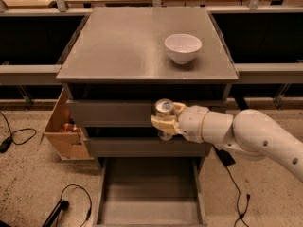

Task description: Place redbull can into bottom drawer

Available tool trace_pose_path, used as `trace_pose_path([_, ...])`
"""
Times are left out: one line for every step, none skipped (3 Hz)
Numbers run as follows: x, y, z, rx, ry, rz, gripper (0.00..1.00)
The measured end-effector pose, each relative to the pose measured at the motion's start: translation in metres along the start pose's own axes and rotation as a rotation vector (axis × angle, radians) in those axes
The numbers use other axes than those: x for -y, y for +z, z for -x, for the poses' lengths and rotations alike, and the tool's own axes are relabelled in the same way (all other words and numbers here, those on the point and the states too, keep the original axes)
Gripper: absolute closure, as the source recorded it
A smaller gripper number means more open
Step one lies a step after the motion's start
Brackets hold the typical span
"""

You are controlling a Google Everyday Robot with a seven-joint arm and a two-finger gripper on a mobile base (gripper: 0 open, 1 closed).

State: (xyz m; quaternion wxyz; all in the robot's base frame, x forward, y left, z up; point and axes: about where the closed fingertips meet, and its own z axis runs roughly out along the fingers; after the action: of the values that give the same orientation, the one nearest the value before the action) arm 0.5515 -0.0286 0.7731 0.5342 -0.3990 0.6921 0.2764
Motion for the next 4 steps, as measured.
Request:
trace_pose_path([-0.005, 0.008, -0.053, 0.022, -0.024, 0.045, 1.0])
trace_pose_path([-0.005, 0.008, -0.053, 0.022, -0.024, 0.046, 1.0])
trace_pose_path([-0.001, 0.015, -0.067, 0.011, -0.017, 0.057, 1.0])
trace_pose_path([0.01, 0.032, -0.128, -0.017, 0.026, 0.062, 1.0])
